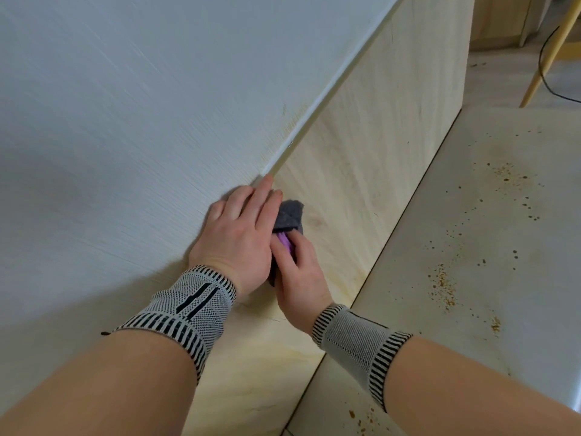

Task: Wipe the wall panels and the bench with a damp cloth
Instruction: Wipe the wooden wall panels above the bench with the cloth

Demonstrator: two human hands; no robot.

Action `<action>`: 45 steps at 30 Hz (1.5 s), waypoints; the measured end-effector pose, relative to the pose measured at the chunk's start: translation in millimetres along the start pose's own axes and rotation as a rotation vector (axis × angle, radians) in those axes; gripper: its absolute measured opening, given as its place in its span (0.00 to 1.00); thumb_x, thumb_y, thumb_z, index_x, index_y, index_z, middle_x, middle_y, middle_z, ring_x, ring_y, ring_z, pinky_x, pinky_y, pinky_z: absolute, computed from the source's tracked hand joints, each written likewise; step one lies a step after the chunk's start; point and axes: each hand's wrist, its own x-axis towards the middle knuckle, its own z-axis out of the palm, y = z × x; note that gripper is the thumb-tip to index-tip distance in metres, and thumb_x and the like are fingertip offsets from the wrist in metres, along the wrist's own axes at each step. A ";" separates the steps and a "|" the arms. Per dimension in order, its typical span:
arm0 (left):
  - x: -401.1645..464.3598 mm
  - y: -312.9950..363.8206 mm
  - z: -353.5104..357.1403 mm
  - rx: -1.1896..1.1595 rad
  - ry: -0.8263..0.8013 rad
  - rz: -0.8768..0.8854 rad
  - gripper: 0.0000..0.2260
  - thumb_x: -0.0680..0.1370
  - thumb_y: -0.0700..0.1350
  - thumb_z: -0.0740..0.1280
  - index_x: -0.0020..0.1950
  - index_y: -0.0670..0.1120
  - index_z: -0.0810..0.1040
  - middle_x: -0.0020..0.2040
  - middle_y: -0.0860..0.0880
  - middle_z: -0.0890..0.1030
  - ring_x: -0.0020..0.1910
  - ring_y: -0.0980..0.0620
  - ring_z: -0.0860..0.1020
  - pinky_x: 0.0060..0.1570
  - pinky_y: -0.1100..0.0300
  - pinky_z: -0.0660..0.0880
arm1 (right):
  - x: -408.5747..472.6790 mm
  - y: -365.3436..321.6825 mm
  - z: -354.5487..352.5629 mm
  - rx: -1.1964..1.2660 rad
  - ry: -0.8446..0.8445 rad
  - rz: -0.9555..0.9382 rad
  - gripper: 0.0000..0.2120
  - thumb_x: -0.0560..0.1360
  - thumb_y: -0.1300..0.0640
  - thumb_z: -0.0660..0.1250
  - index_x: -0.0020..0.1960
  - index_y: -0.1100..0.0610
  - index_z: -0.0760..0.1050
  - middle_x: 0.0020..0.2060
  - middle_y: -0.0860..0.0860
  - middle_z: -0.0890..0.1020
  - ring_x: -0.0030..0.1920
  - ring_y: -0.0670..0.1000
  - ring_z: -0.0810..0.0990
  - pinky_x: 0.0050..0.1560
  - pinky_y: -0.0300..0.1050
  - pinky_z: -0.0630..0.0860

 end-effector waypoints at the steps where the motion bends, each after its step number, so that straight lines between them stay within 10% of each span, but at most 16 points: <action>1: 0.0 -0.6 1.8 0.009 -0.004 0.004 0.32 0.80 0.50 0.55 0.81 0.50 0.43 0.81 0.51 0.38 0.76 0.50 0.43 0.72 0.53 0.44 | 7.2 4.0 -2.2 -0.006 0.007 0.003 0.23 0.75 0.57 0.55 0.70 0.52 0.63 0.66 0.61 0.70 0.63 0.62 0.72 0.63 0.53 0.73; 5: -1.2 -5.7 7.9 0.091 0.074 0.063 0.37 0.71 0.50 0.66 0.79 0.49 0.60 0.81 0.46 0.53 0.72 0.45 0.52 0.66 0.49 0.51 | 49.8 17.5 -16.8 0.102 0.126 0.318 0.30 0.72 0.67 0.57 0.73 0.53 0.63 0.71 0.60 0.64 0.69 0.60 0.65 0.72 0.53 0.63; 10: 0.5 -4.5 6.9 0.109 0.012 0.062 0.32 0.78 0.52 0.60 0.80 0.53 0.52 0.79 0.49 0.38 0.73 0.46 0.43 0.67 0.51 0.45 | 63.0 9.5 -15.4 0.242 0.155 0.775 0.36 0.74 0.69 0.58 0.79 0.51 0.53 0.73 0.52 0.58 0.71 0.54 0.61 0.74 0.47 0.58; 19: -1.3 -3.1 7.5 0.125 0.003 0.059 0.33 0.79 0.53 0.59 0.81 0.52 0.49 0.79 0.49 0.35 0.74 0.46 0.44 0.70 0.50 0.47 | 13.0 1.5 0.3 0.272 0.028 0.510 0.34 0.72 0.71 0.60 0.77 0.55 0.59 0.73 0.55 0.58 0.71 0.55 0.62 0.73 0.48 0.62; 24: -1.0 -3.8 8.6 0.156 0.003 0.062 0.33 0.78 0.52 0.60 0.81 0.52 0.49 0.79 0.48 0.36 0.75 0.44 0.45 0.70 0.49 0.49 | 13.8 30.7 2.2 0.460 -0.059 1.292 0.36 0.77 0.68 0.58 0.79 0.48 0.48 0.76 0.49 0.52 0.71 0.59 0.65 0.68 0.52 0.68; 31: -0.5 -2.8 7.9 0.165 0.013 0.051 0.33 0.78 0.54 0.60 0.81 0.52 0.51 0.79 0.49 0.38 0.76 0.44 0.46 0.70 0.48 0.50 | 2.8 -16.8 7.6 0.365 0.052 0.508 0.35 0.71 0.71 0.59 0.76 0.58 0.59 0.71 0.57 0.59 0.70 0.54 0.62 0.70 0.40 0.59; 38: -0.5 -4.8 13.2 0.248 0.040 0.082 0.33 0.74 0.51 0.66 0.78 0.48 0.62 0.80 0.44 0.50 0.73 0.42 0.56 0.64 0.47 0.55 | 1.6 29.7 4.9 0.389 -0.177 1.190 0.41 0.75 0.68 0.61 0.79 0.48 0.44 0.75 0.47 0.51 0.71 0.59 0.66 0.67 0.56 0.70; 42: -2.7 -1.5 16.8 0.344 0.152 0.137 0.27 0.75 0.45 0.65 0.74 0.41 0.68 0.79 0.40 0.59 0.75 0.40 0.58 0.66 0.41 0.56 | -2.8 2.0 -2.9 0.373 -0.068 0.653 0.36 0.74 0.70 0.61 0.78 0.53 0.53 0.73 0.52 0.55 0.68 0.55 0.66 0.66 0.39 0.65; 45: -5.0 13.0 25.0 0.502 0.055 0.197 0.26 0.80 0.41 0.46 0.77 0.36 0.60 0.80 0.39 0.53 0.78 0.41 0.49 0.69 0.35 0.37 | -6.4 16.3 1.5 0.334 0.004 0.469 0.34 0.72 0.71 0.61 0.76 0.56 0.60 0.71 0.55 0.60 0.68 0.53 0.66 0.65 0.35 0.62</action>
